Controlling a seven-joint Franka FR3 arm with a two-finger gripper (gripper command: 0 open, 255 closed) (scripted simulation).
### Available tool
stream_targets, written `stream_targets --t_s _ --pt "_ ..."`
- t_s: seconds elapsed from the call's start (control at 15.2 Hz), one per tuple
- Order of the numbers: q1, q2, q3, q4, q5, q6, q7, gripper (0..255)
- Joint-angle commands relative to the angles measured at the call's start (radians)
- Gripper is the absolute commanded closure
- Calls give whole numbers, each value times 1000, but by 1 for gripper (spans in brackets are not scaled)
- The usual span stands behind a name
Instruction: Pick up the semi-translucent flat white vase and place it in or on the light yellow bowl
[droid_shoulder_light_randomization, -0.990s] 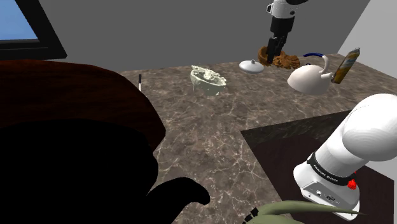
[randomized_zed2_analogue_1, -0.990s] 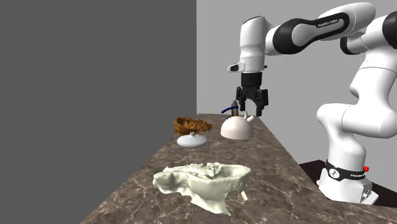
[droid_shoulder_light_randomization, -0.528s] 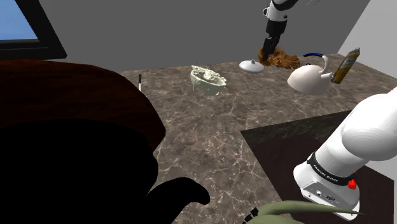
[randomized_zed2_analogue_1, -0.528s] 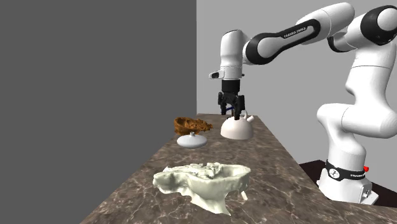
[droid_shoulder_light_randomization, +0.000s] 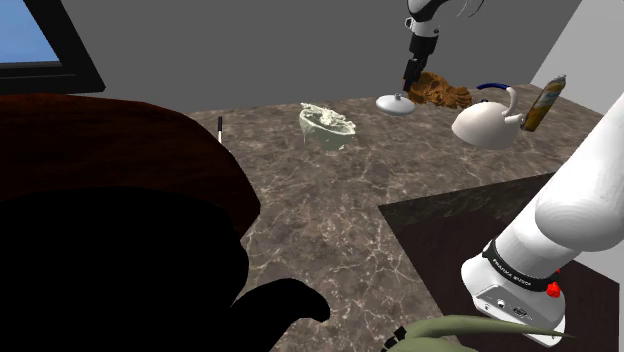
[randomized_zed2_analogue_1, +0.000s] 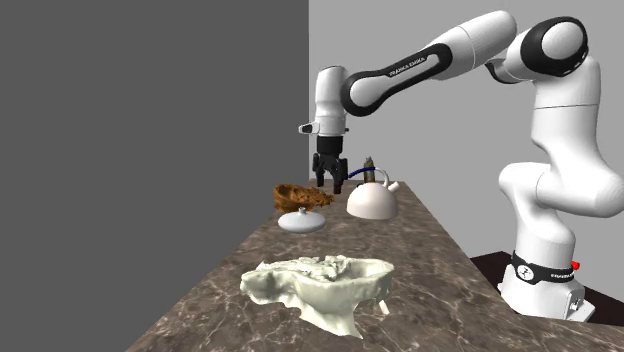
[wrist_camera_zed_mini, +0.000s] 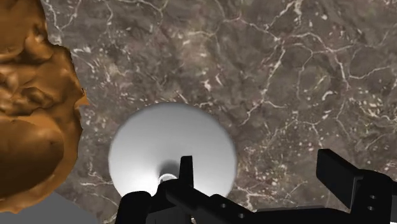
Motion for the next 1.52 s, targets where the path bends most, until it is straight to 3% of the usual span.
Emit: stream_targets --t_s 0.0,0.33,0.86,1.32,1.39,1.45 --pt "-19 86 -12 74 54 12 -63 0" --pt "-86 269 -7 263 167 1 -179 0" --pt "-92 308 3 213 188 86 -193 0" --pt "-92 308 3 213 188 86 -193 0" --pt "-92 308 3 213 188 86 -193 255" --pt "-92 308 3 213 188 86 -193 255"
